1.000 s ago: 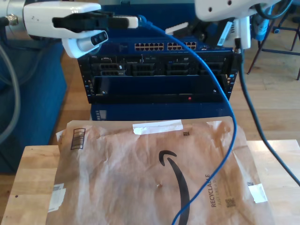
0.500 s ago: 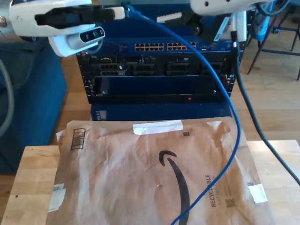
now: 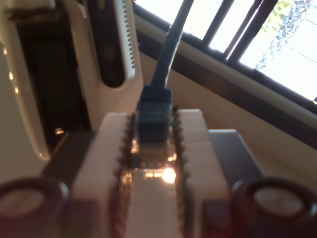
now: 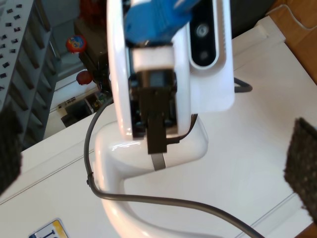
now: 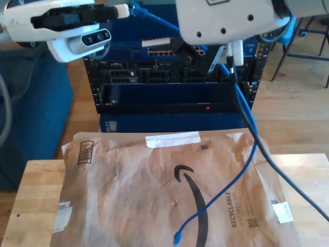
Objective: Grab the cable and plug it in
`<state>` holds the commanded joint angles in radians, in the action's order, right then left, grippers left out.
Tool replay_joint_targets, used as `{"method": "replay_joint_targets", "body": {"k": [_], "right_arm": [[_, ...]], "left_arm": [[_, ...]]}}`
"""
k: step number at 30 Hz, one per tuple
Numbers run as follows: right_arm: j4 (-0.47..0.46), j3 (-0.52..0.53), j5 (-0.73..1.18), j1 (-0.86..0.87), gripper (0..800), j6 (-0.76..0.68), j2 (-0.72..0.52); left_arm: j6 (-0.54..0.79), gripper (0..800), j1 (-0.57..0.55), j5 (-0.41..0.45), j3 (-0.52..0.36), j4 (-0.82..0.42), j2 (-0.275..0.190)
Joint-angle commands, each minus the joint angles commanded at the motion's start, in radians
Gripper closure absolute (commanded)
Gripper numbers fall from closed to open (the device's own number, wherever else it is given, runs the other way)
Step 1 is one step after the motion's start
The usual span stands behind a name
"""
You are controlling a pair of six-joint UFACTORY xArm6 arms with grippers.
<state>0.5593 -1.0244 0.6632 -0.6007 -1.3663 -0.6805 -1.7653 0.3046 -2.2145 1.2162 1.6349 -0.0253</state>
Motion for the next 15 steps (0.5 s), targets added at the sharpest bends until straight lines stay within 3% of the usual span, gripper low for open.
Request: {"method": "replay_joint_targets", "body": {"k": [15], "right_arm": [[-0.005,0.029,-0.038,0.0,142,0.0,-0.028]], "left_arm": [[-0.015,798,-0.008,-0.048,-0.003,0.06,-0.003]]}}
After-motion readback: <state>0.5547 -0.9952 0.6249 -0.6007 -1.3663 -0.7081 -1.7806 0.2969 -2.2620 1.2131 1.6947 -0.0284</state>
